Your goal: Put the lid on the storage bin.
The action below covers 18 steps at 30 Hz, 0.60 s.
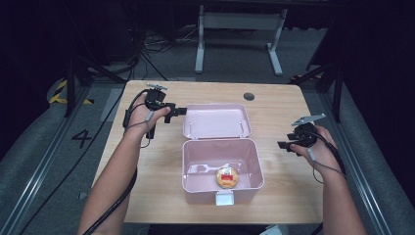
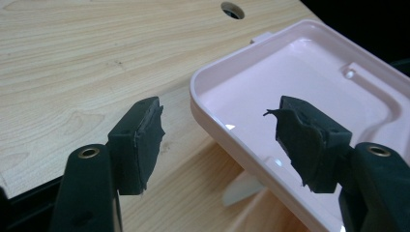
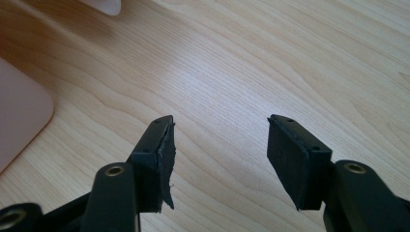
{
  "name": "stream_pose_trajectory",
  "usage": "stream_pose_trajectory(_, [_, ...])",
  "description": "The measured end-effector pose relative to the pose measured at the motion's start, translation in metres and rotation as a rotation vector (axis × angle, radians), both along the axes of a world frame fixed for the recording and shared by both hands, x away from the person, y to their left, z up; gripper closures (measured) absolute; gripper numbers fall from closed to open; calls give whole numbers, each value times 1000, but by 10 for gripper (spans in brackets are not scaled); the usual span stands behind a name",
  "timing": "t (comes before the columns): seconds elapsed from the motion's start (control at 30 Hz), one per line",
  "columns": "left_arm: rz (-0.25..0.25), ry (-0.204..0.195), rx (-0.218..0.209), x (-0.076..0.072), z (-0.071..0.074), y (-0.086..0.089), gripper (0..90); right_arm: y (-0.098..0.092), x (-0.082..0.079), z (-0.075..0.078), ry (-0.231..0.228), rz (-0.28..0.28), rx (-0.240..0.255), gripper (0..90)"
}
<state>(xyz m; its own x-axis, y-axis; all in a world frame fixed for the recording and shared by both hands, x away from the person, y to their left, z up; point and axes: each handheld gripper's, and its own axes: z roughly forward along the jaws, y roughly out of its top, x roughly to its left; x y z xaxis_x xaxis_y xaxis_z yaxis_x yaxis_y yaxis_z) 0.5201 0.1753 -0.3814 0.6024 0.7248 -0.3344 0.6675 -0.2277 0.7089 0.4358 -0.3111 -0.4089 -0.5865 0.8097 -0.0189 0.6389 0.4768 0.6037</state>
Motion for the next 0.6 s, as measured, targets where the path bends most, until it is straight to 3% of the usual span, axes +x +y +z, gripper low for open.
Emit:
stream_pose_trajectory(0.23, [-12, 28, 24, 12, -10, -16, 344, -1, -4, -1, 3, -1, -8, 434])
stream_pose_trajectory(0.37, [-53, 66, -1, 18, -17, -27, 346, -1, -7, -3, 6, 2, -17, 430])
stream_pose_trajectory(0.6, [-61, 119, 14, 23, -27, -35, 377, 0, -9, -4, 6, 9, -32, 424])
